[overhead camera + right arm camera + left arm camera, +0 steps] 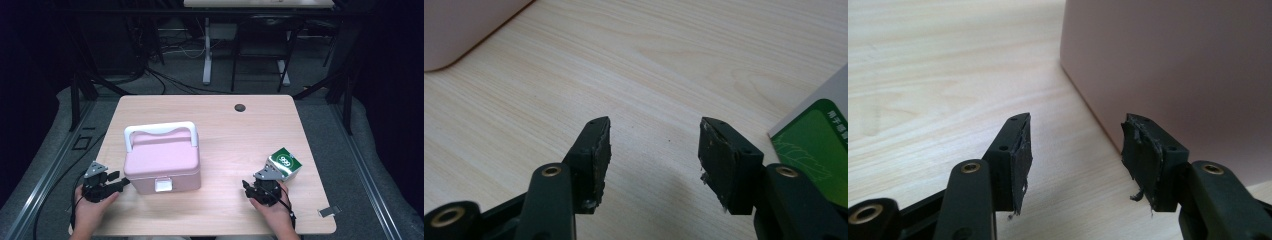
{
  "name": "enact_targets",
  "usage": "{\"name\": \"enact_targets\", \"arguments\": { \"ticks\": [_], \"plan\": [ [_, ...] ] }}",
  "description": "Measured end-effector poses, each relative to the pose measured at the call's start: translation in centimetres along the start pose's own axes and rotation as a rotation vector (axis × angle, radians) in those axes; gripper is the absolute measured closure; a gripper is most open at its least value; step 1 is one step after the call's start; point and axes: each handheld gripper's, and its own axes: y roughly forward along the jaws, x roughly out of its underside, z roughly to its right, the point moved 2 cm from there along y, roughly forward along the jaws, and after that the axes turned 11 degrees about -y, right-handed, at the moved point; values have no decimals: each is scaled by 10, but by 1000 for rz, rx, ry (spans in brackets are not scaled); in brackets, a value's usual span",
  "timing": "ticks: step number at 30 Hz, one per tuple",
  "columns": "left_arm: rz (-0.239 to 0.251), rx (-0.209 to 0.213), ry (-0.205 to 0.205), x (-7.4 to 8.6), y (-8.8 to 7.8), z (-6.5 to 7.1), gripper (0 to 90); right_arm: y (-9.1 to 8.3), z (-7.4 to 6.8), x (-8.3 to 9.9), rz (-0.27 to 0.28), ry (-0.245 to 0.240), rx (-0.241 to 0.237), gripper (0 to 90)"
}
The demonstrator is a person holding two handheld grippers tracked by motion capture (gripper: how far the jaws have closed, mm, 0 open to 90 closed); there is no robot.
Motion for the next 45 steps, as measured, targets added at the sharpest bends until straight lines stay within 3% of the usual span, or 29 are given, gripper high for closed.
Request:
{"name": "enact_targets", "arguments": {
  "ticks": [2,5,7,8,10,14,17,20,27,30,35,41,42,45],
  "plan": [
    [28,4,-16,-1,-6,2,455,-1,-1,-1,7,0,18,464],
    [34,-1,-16,-1,-8,3,460,-2,1,-3,24,32,-8,465],
    [53,4,-25,-2,-9,3,474,-2,3,-4,41,38,4,529],
    [57,10,-28,-2,-9,4,480,-2,3,-4,50,59,-29,531],
    [60,11,-26,-2,-9,5,502,-3,3,-5,64,66,-45,544],
    [56,14,-30,-2,-11,7,559,-6,3,-5,64,63,-15,570],
    [64,20,-35,-2,-12,7,577,-7,3,-5,70,76,-23,598],
    [56,17,-37,-3,-12,7,612,-4,3,-5,67,88,-61,661],
    [34,39,-54,-6,-9,10,739,-1,-2,-11,66,70,-86,734],
    [28,47,-25,-8,-8,17,788,0,-3,-18,69,63,-89,787],
    [33,49,-16,-8,-9,19,859,2,-5,-25,79,59,-102,836],
    [32,58,-19,-10,-8,20,898,6,-11,-36,86,32,-112,894],
    [25,61,-9,-11,-7,22,899,8,-14,-41,100,23,-134,900],
    [25,60,5,-11,-6,25,900,11,-17,-48,104,16,-141,900]
  ]
}}
